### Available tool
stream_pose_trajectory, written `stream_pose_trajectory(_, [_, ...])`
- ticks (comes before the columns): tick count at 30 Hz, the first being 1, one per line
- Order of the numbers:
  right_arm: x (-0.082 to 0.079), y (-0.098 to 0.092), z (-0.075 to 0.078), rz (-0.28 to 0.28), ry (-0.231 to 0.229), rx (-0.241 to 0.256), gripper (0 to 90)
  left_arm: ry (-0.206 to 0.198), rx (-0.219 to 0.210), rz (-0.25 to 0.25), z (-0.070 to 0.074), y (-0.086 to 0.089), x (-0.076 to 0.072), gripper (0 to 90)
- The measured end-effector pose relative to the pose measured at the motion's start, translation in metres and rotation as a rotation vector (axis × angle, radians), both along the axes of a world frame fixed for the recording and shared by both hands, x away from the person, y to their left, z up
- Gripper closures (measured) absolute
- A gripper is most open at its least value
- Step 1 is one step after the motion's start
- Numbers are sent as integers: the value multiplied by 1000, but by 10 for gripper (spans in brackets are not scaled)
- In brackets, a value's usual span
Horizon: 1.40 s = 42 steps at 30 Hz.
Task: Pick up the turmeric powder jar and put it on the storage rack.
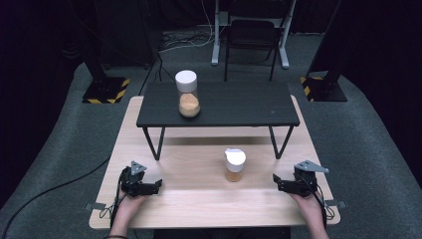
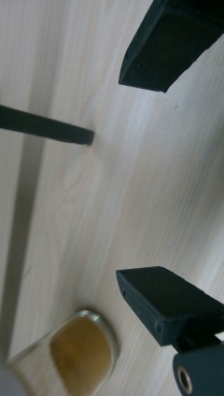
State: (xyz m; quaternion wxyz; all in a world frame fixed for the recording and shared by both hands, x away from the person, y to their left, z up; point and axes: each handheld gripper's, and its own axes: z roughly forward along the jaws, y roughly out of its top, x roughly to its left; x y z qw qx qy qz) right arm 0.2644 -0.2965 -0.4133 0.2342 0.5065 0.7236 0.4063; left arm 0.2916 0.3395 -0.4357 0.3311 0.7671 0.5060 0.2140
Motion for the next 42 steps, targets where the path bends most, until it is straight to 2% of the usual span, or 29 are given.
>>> stream_pose_trajectory(5, [-5, 1, 9, 25, -37, 36, 62, 0, 0, 0, 0, 0, 0, 22])
stream_pose_trajectory(8, [-6, 3, 15, 43, -43, 50, 69, 0, 0, 0, 0, 0, 0, 22])
stream_pose_trajectory(17, [-4, 16, 30, 106, -71, 53, 72, 0, -1, -8, 0, 2, 0, 22])
stream_pose_trajectory(28, [6, 37, 44, 183, -87, 56, 74, 1, -1, -7, 0, 2, 0, 21])
stream_pose_trajectory(42, [26, 66, 47, 304, -82, 50, 72, 1, -1, -10, 0, 3, 0, 20])
